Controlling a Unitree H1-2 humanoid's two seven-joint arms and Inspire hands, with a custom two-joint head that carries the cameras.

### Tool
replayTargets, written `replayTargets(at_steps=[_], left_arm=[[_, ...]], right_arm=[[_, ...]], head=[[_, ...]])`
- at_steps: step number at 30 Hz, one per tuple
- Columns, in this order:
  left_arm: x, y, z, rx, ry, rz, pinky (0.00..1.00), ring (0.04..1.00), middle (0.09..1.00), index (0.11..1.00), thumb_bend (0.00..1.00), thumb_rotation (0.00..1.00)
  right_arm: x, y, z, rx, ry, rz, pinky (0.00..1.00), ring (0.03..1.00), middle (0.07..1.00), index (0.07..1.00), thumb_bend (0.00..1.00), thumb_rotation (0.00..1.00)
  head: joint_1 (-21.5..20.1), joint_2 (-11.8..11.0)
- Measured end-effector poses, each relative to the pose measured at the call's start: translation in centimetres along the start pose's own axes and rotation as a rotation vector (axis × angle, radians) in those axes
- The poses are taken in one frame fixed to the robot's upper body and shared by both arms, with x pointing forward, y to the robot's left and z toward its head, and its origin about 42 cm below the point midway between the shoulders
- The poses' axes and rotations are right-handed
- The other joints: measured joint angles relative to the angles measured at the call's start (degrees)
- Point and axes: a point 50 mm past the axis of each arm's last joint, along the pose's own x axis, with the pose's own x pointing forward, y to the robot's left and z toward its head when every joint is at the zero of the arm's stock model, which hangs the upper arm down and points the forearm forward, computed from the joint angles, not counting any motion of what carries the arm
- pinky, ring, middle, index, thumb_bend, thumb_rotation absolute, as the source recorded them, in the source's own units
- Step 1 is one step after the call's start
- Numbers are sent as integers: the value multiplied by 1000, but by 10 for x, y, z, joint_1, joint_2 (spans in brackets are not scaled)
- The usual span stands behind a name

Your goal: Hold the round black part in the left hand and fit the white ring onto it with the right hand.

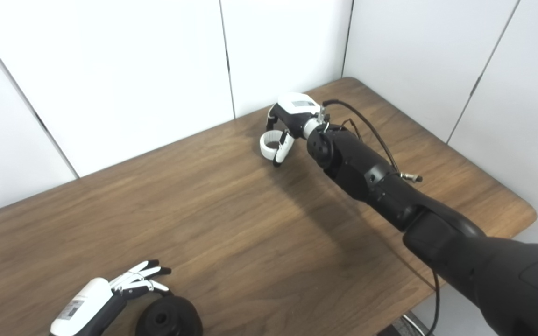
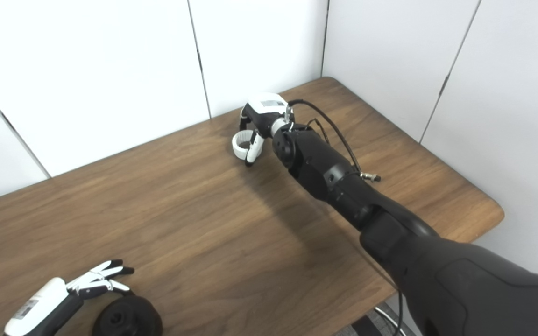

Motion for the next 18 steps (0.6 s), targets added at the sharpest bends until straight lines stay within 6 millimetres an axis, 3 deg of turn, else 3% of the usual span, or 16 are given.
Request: replayTargets(at_steps=[9, 18], left_arm=[[0, 1, 0, 0, -1, 5, 854, 950, 883, 486, 522, 68], [1, -2, 2, -1, -2, -5, 879, 968, 896, 487, 523, 67]], right_arm=[[-1, 0, 2, -14, -15, -17, 734, 792, 737, 483, 517, 135], [-21, 0, 2, -46, -100, -31, 799, 817, 755, 485, 517, 135]], head=[[23, 9], [84, 32]])
